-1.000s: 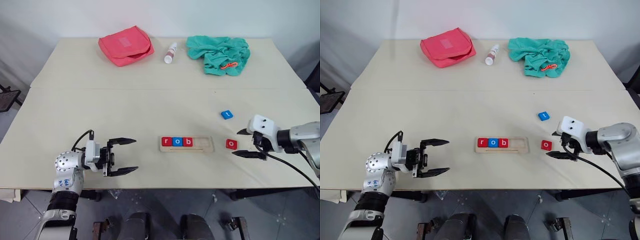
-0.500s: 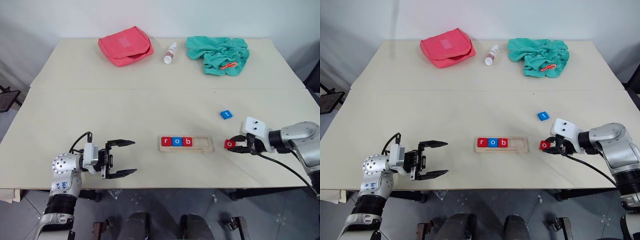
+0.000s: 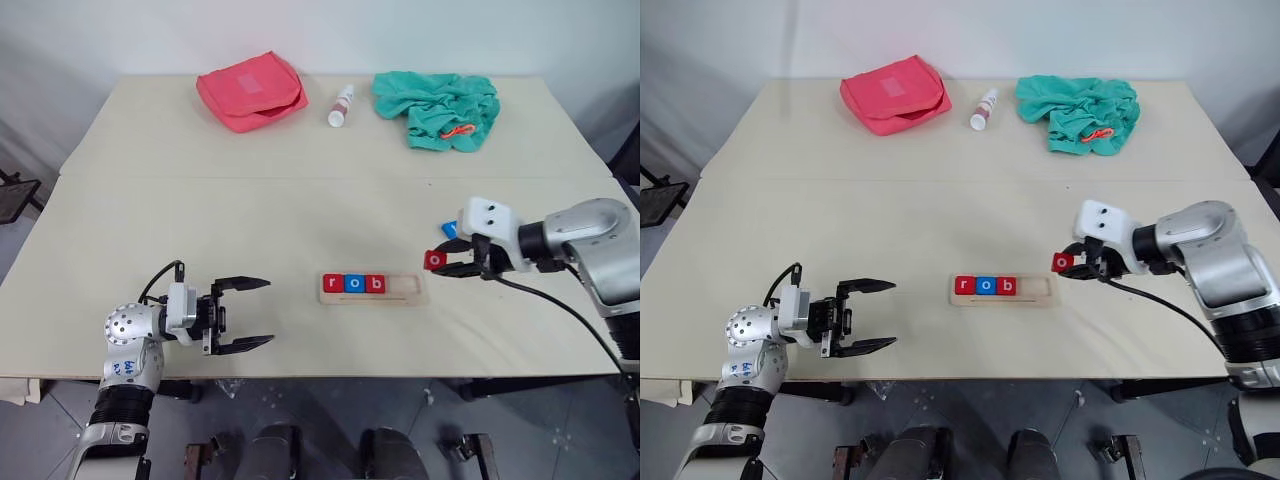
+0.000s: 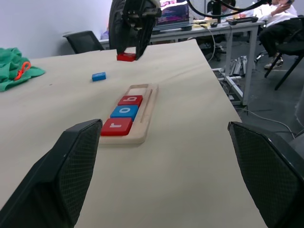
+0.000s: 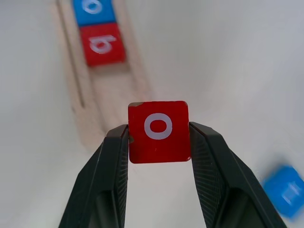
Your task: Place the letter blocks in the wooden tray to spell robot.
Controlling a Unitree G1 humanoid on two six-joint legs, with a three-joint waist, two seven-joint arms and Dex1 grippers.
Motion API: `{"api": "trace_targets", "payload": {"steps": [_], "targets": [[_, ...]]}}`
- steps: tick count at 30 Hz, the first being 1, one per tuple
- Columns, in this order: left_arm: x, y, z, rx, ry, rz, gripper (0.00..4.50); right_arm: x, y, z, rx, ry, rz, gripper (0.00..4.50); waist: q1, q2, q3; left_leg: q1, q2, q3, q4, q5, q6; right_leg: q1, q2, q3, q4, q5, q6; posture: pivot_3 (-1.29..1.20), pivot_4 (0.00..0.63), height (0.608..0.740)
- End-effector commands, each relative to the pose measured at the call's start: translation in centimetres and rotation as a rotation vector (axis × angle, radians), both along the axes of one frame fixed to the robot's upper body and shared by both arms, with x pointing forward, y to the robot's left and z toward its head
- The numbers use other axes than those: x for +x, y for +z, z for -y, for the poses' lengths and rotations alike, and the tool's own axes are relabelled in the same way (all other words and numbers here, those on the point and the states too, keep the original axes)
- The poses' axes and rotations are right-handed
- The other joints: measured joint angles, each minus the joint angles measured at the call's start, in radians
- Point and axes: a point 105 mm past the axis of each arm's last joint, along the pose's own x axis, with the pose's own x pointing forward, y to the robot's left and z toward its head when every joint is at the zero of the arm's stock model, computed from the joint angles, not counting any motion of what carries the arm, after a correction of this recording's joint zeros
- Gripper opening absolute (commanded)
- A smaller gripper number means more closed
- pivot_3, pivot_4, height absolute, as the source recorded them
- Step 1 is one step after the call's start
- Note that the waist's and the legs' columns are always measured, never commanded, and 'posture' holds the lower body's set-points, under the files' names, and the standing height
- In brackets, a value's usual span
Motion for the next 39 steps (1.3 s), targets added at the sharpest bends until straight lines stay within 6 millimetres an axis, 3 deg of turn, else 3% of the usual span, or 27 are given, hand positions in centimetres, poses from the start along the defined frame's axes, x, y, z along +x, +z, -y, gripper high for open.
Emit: {"api": "trace_targets", "payload": {"steps": [1,9,20,29,39], "targets": [[0.0,0.6,0.0,-0.005,-0.016,0.034,4.5,-0.2,0.5,-2.7,-0.008,0.1,0.012,1.45,-0.002,0.0,0.0,-0.001,0.0,0.0,0.0,0.0,0.0,0.0,0.0,0.0,0.0,0.0,0.0,0.0,0.15,0.74],[0.1,0.8,0.1,-0.002,-0.013,0.045,4.5,0.4,-0.6,-4.2,-0.054,0.154,-0.001,1.45,-0.003,0.0,0.0,-0.002,0.0,-0.001,0.0,0.0,0.0,-0.002,0.0,-0.001,0.0,0.0,0.0,0.0,0.15,0.74],[0.0,0.7,-0.1,-0.003,0.003,0.047,4.5,1.0,-1.4,-3.8,-0.082,0.154,-0.008,1.45,-0.004,0.0,0.0,-0.002,0.0,-0.001,0.0,0.0,0.0,-0.002,0.0,-0.002,0.001,0.0,0.0,0.0,0.15,0.74],[0.3,0.8,0.0,-0.007,0.005,0.048,4.5,0.6,-0.7,-3.8,-0.067,0.161,0.0,4.49,-0.004,0.0,0.0,-0.002,0.0,-0.001,0.0,0.0,0.0,-0.002,0.0,-0.002,0.001,0.0,0.0,0.0,0.15,0.74],[0.9,0.8,0.3,-0.011,-0.001,0.048,4.5,0.3,0.4,-2.2,-0.011,0.063,0.031,4.49,-0.002,0.0,0.0,-0.002,0.0,-0.001,0.0,0.0,0.0,-0.002,0.0,-0.002,0.0,0.0,0.0,0.0,0.15,0.74]]}}
